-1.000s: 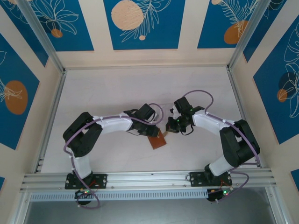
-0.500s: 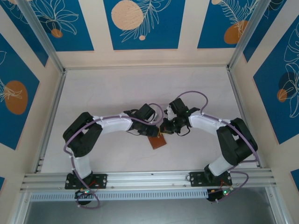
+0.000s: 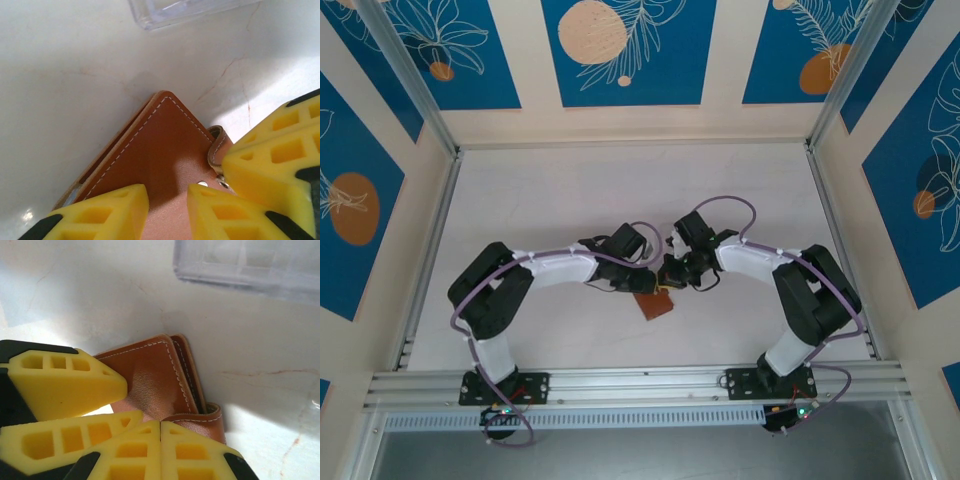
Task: Put the credit cards into the card holder
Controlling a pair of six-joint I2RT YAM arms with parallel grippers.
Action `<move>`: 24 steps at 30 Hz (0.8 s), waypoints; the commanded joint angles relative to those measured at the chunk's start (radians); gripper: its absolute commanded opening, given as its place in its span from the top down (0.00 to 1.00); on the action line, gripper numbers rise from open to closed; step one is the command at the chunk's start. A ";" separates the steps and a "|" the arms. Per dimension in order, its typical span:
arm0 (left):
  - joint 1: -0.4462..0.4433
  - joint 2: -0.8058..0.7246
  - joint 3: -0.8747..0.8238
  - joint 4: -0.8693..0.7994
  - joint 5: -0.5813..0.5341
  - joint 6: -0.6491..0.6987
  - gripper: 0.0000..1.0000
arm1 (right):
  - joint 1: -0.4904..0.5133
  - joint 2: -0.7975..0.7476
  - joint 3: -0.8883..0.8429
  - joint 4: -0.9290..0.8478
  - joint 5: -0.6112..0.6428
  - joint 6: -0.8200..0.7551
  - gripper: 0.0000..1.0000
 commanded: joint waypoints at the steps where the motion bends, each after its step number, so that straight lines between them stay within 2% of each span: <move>1: 0.000 -0.050 -0.023 0.039 0.093 -0.030 0.67 | 0.034 0.046 -0.010 -0.005 0.018 0.011 1.00; 5: 0.009 -0.085 -0.064 0.074 0.125 -0.055 0.65 | 0.042 0.058 -0.002 -0.012 0.025 0.009 1.00; 12: 0.041 -0.162 -0.202 0.248 0.220 -0.115 0.63 | 0.050 0.077 0.010 -0.020 0.029 0.005 1.00; 18: 0.047 -0.188 -0.257 0.184 0.150 -0.076 0.70 | 0.049 0.064 0.021 -0.041 0.040 -0.004 1.00; 24: 0.046 -0.142 -0.280 0.204 0.135 -0.068 0.74 | 0.050 0.028 0.030 -0.068 0.040 -0.015 1.00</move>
